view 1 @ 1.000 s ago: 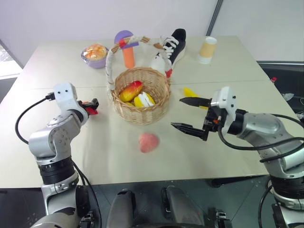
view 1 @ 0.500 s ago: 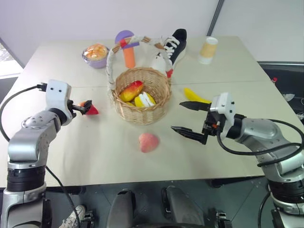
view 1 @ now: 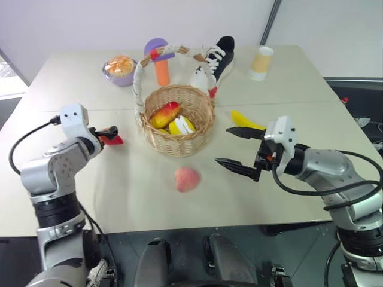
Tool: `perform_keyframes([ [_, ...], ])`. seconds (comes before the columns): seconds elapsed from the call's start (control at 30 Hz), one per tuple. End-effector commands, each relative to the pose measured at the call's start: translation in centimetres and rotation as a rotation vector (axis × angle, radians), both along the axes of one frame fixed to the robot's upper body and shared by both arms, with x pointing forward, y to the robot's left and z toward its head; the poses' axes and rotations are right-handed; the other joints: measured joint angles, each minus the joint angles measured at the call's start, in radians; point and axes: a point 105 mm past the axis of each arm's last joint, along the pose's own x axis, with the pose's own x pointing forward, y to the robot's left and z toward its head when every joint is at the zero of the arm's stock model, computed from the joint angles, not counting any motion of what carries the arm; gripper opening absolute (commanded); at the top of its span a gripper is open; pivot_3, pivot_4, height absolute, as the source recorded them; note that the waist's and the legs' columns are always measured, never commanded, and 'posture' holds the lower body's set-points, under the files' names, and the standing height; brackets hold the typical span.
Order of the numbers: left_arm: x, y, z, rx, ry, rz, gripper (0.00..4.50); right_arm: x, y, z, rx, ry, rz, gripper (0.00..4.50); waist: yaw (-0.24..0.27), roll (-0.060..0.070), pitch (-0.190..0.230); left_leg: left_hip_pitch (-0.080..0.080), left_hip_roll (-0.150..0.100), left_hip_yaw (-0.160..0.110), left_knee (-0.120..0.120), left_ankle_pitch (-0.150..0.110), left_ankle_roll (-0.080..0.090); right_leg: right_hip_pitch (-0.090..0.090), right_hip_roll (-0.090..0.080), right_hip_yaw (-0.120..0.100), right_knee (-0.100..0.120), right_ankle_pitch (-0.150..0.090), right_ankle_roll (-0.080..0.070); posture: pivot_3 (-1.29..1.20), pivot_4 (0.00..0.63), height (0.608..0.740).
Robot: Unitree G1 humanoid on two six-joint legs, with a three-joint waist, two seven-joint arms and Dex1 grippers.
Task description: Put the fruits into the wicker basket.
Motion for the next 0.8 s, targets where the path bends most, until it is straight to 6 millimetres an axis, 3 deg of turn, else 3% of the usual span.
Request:
perform_keyframes([
  [0.03,-0.1,0.5,1.6,-0.046,-0.04,0.079,4.5,-0.5,0.5,0.9,0.002,-0.043,0.025,4.44,-0.001,0.0,0.0,0.0,0.0,0.0,0.0,0.0,0.0,0.0,0.0,0.0,0.0,0.0,0.0,0.0,0.15,0.74],
  [0.53,1.5,0.0,0.2,-0.139,0.009,0.159,4.5,-0.5,0.6,0.8,-0.011,-0.05,0.025,4.44,0.0,0.0,0.0,0.0,-0.002,-0.003,0.0,0.0,0.0,0.0,-0.001,0.0,0.0,0.0,0.0,0.0,0.15,0.74],
  [0.63,1.5,-0.1,0.1,-0.159,0.014,0.162,3.58,-0.6,0.6,0.9,-0.009,-0.055,0.02,4.5,0.0,0.0,0.0,0.0,-0.002,-0.004,0.0,0.0,0.0,0.0,-0.001,0.0,0.0,0.0,0.0,0.0,0.15,0.74],
  [0.73,1.4,-0.1,0.1,-0.144,0.027,0.158,2.24,-0.6,0.6,1.0,-0.008,-0.057,0.02,4.5,0.0,0.0,0.0,0.0,-0.002,-0.005,0.0,0.0,0.0,0.0,-0.001,0.0,0.0,0.0,0.0,0.0,0.15,0.74],
  [0.8,1.3,0.1,0.0,-0.131,0.037,0.161,2.03,-0.6,0.7,1.1,-0.007,-0.058,0.021,4.5,0.0,0.0,0.0,0.0,-0.002,-0.005,0.0,0.0,0.0,0.0,-0.001,0.0,0.0,0.0,0.0,0.0,0.15,0.74],
])
